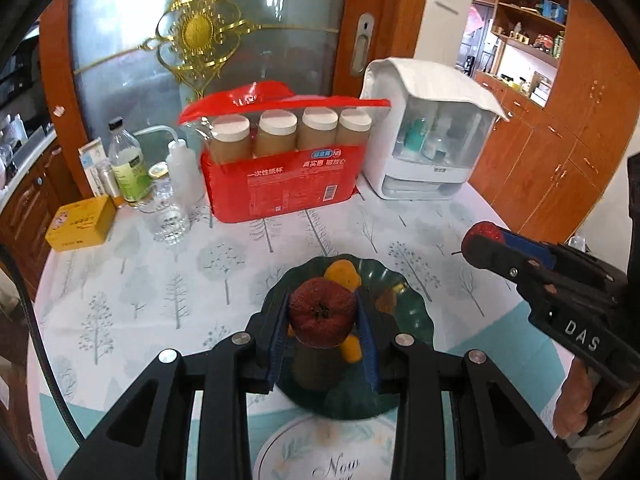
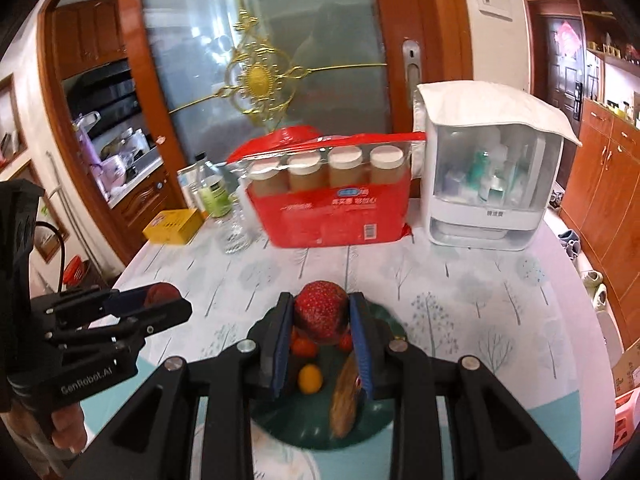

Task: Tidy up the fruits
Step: 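Carry apple and lychee onto the green plate with both grippers, then lower both fruits onto the green plate and open both grippers, then withdraw both grippers back toward the orange on the placemat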

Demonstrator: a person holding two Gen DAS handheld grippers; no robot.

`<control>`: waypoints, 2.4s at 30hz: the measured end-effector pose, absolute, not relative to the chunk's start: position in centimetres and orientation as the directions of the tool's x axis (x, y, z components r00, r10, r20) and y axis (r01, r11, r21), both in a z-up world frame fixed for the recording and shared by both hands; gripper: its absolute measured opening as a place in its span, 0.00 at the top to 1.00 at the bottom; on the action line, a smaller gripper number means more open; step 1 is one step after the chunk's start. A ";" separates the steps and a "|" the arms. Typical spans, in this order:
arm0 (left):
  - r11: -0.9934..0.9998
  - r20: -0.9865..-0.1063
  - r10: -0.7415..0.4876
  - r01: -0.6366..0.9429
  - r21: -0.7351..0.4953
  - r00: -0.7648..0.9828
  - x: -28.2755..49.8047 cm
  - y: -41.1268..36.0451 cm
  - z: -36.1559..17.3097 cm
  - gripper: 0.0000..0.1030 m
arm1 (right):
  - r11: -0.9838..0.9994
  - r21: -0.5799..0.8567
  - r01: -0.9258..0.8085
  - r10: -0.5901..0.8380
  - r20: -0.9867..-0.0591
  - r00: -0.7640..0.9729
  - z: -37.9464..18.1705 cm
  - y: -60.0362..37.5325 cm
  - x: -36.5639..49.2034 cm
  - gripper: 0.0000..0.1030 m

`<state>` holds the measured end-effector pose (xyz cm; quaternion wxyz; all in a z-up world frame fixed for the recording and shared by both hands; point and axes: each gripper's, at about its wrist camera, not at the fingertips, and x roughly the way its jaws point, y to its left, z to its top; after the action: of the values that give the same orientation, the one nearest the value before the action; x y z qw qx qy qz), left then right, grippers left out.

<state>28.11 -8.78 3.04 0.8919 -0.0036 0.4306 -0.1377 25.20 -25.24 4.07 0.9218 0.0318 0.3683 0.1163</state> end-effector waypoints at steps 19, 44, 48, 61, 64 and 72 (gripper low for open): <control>0.970 -0.891 -0.227 0.173 -0.170 0.393 34.7 -10.5 -10.2 0.70 | 0.960 0.209 -0.189 0.277 -0.824 0.495 -8.4 -24.8 30.7 0.72; 0.976 -0.882 -0.201 0.164 -0.144 0.426 33.9 -9.0 -10.3 0.28 | 0.966 0.175 -0.192 0.248 -0.838 0.486 -9.4 -24.1 31.1 0.71; 0.976 -0.881 -0.201 0.167 -0.141 0.428 33.5 -9.2 -10.1 0.24 | 0.968 0.167 -0.187 0.239 -0.841 0.485 -9.5 -24.0 31.0 0.71; 0.978 -0.899 -0.196 0.141 -0.152 0.391 32.2 -8.8 -10.0 0.13 | 0.969 0.176 -0.174 0.240 -0.841 0.485 -8.9 -24.1 29.8 0.71; 0.979 -0.899 -0.196 0.135 -0.155 0.391 31.8 -8.5 -9.4 0.13 | 0.968 0.182 -0.171 0.244 -0.838 0.489 -8.3 -24.2 29.4 0.71; 0.980 -0.882 -0.191 0.135 -0.146 0.431 30.5 -7.8 -6.4 0.01 | 0.968 0.198 -0.156 0.251 -0.821 0.512 -5.6 -24.4 27.6 0.64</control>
<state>30.47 -7.84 -6.36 0.8454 -0.0265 0.5247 -0.0964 27.63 -24.40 -5.58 0.8682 0.0492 0.4797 0.1172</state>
